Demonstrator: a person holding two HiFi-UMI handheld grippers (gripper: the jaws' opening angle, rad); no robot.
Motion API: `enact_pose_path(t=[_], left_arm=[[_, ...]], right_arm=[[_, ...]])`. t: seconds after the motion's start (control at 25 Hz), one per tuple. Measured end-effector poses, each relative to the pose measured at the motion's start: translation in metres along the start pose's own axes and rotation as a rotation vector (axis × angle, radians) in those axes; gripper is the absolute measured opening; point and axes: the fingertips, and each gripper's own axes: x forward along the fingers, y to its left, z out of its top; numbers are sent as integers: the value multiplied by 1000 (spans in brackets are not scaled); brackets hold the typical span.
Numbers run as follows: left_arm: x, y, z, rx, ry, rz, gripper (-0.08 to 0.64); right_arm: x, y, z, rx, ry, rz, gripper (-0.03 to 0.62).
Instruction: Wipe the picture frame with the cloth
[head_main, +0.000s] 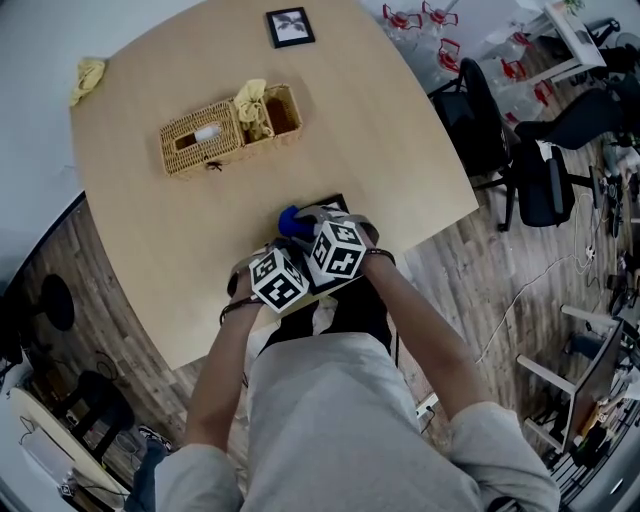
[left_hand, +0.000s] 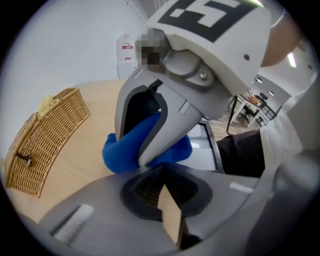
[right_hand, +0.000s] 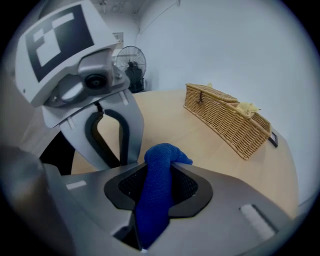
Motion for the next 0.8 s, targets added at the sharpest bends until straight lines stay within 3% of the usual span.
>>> enact_pose_path(t=[0.08, 0.2, 0.68, 0.8], left_arm=[[-1, 0, 0, -6, -5, 3, 54], [-1, 0, 0, -1, -8, 8, 54], [-1, 0, 0, 2, -7, 2, 54], [-2, 0, -1, 1, -6, -4, 54]], right_arm=[[-2, 7, -3, -45, 14, 53, 113], [-5, 11, -7, -35, 9, 78, 112], [-17, 17, -26, 150, -31, -17, 114], [-19, 19, -28, 235, -37, -56, 114]])
